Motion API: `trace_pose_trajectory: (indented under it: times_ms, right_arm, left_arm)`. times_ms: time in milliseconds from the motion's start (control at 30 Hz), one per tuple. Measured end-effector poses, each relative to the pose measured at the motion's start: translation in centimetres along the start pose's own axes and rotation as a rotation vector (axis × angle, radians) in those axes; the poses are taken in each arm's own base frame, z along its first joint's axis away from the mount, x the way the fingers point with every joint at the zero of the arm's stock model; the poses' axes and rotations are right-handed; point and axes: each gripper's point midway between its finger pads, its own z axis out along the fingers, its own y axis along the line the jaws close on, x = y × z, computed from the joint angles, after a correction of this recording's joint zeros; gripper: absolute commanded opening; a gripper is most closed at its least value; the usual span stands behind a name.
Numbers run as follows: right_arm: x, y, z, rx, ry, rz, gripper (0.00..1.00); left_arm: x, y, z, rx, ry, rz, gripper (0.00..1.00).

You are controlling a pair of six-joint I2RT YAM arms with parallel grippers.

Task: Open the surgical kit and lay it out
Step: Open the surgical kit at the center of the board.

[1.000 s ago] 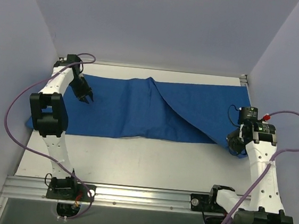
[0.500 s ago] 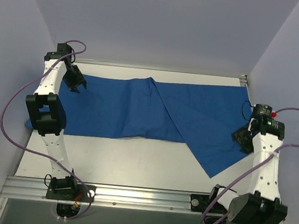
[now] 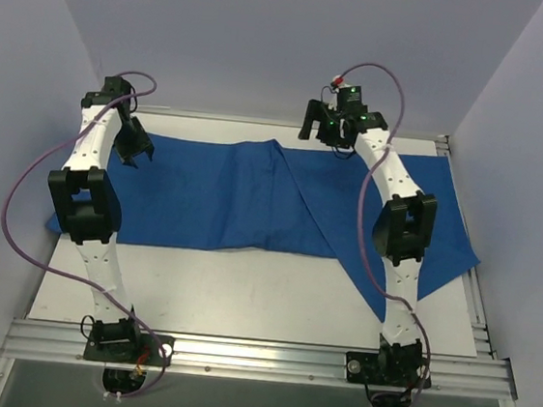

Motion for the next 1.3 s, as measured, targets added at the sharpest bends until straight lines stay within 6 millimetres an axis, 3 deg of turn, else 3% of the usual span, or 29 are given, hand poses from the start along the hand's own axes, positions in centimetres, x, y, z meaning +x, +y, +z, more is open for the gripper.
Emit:
trace_pose_trajectory:
  times_ms: [167, 267, 433, 733, 867, 967, 1300]
  right_arm:
    - [2.5, 4.2, 6.2, -0.157, 0.044, -0.095, 0.92]
    - [4.7, 5.1, 8.4, -0.208, 0.089, -0.122, 0.92]
    - [5.0, 6.3, 11.6, -0.260, 0.064, -0.149, 0.86]
    - [5.1, 7.7, 13.0, -0.271, 0.000, -0.172, 0.60]
    - [5.2, 8.8, 13.1, -0.271, -0.019, -0.198, 0.30]
    - [5.4, 9.1, 13.1, -0.260, -0.024, -0.207, 0.21]
    - [5.2, 10.2, 12.2, -0.242, -0.029, -0.219, 0.09]
  left_arm:
    - [1.4, 1.1, 1.3, -0.040, 0.038, 0.011, 0.53]
    - [2.8, 1.8, 2.2, -0.062, 0.077, 0.013, 0.53]
    - [4.4, 2.7, 2.4, -0.079, 0.114, 0.017, 0.53]
    - [4.2, 2.6, 0.3, -0.048, 0.075, 0.022, 0.53]
    - [4.3, 2.5, -0.3, -0.034, 0.064, 0.023, 0.53]
    - [4.6, 2.7, -0.3, -0.036, 0.069, 0.023, 0.53]
    - [4.4, 3.1, -0.9, -0.034, 0.059, 0.003, 0.52]
